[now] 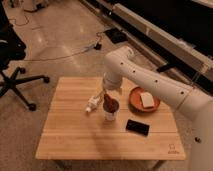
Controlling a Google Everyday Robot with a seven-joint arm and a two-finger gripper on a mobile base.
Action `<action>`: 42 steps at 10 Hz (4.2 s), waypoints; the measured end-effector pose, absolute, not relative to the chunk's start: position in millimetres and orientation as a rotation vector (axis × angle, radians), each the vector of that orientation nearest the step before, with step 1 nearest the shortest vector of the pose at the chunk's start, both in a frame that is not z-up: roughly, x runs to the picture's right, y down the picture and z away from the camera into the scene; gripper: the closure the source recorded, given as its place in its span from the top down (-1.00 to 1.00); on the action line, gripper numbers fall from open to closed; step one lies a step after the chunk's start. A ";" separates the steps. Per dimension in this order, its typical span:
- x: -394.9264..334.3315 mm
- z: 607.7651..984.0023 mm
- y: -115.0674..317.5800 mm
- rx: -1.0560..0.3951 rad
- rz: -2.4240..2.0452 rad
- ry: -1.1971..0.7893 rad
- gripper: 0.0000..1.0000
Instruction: Place the bottle in the ceramic bowl
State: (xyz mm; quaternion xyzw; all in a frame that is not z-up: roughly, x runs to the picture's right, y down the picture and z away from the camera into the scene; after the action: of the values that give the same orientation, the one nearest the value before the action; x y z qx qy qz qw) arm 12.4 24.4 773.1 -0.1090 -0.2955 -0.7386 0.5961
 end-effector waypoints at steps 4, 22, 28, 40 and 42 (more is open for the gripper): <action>-3.9 776.5 26.1 -0.254 -1.736 -0.679 0.60; -25.2 810.8 1.9 -0.259 -1.783 -0.669 0.60; -31.6 826.3 0.7 -0.277 -1.787 -0.669 0.60; -46.8 856.3 5.2 -0.296 -1.808 -0.650 0.60; -45.6 863.0 4.5 -0.300 -1.810 -0.643 0.60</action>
State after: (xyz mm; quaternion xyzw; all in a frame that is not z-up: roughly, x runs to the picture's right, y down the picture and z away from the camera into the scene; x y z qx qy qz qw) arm -45.6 4.5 863.0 -0.1275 -0.2734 -0.7690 0.5635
